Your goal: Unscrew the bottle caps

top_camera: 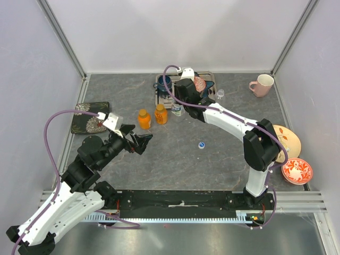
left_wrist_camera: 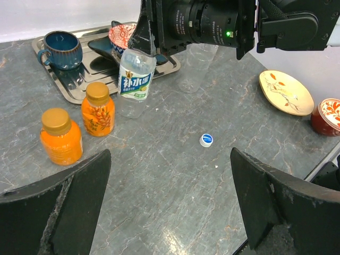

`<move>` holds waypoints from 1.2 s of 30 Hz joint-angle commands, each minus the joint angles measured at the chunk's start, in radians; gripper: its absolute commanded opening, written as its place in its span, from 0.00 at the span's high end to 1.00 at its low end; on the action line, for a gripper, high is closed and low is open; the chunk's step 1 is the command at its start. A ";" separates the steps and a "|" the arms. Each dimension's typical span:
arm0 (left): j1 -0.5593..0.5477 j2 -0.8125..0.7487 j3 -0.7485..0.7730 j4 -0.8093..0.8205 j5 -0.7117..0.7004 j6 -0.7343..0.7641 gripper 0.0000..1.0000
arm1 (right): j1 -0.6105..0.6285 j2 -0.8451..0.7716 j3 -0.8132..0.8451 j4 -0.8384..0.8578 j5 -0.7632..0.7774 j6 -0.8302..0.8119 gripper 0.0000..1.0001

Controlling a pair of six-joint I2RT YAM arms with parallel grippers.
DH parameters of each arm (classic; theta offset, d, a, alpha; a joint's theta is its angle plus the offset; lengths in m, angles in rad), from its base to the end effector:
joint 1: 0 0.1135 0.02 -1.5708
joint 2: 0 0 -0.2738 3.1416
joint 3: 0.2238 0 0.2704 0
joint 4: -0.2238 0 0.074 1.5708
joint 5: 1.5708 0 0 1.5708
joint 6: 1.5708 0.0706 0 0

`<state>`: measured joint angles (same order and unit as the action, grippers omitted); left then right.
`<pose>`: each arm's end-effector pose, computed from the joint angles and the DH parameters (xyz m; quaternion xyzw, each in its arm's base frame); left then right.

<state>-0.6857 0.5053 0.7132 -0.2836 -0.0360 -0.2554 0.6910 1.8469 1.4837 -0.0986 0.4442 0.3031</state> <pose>0.1333 -0.1058 0.3482 0.1446 0.7189 -0.2964 0.6118 0.3937 0.2862 0.2780 -0.0460 0.8361 0.0803 0.5407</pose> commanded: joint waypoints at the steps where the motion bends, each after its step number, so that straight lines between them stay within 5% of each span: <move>1: 0.002 0.009 0.003 0.021 -0.013 -0.016 0.01 | 0.002 -0.081 -0.020 0.033 0.016 0.028 0.80; 11: 0.002 0.079 0.109 0.099 -0.111 0.087 0.00 | 0.002 -0.506 -0.210 -0.087 -0.275 0.165 1.00; 14: 0.003 0.157 0.166 0.139 -0.085 0.102 0.00 | 0.002 -0.609 -0.241 -0.128 -0.471 0.153 1.00; 17: 0.012 0.265 0.271 0.127 0.063 0.087 0.00 | 0.001 -0.708 -0.279 -0.150 -0.607 0.128 1.00; 20: 0.054 0.343 0.333 0.173 0.406 0.038 0.00 | 0.002 -0.801 -0.309 -0.159 -0.674 0.082 1.00; 27: 0.195 0.439 0.282 0.532 1.041 -0.221 0.00 | 0.002 -0.926 -0.355 -0.181 -0.739 0.050 1.00; 31: 0.198 0.518 0.284 0.664 1.196 -0.320 0.01 | 0.002 -0.950 -0.358 -0.136 -0.808 0.079 1.00; 36: 0.186 0.549 0.285 0.647 1.204 -0.297 0.01 | 0.002 -0.942 -0.358 -0.020 -0.871 0.163 1.00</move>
<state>-0.4931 1.0523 1.0000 0.2871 1.0454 -0.4995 0.6918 0.9077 1.1278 -0.2668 -0.3450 0.3954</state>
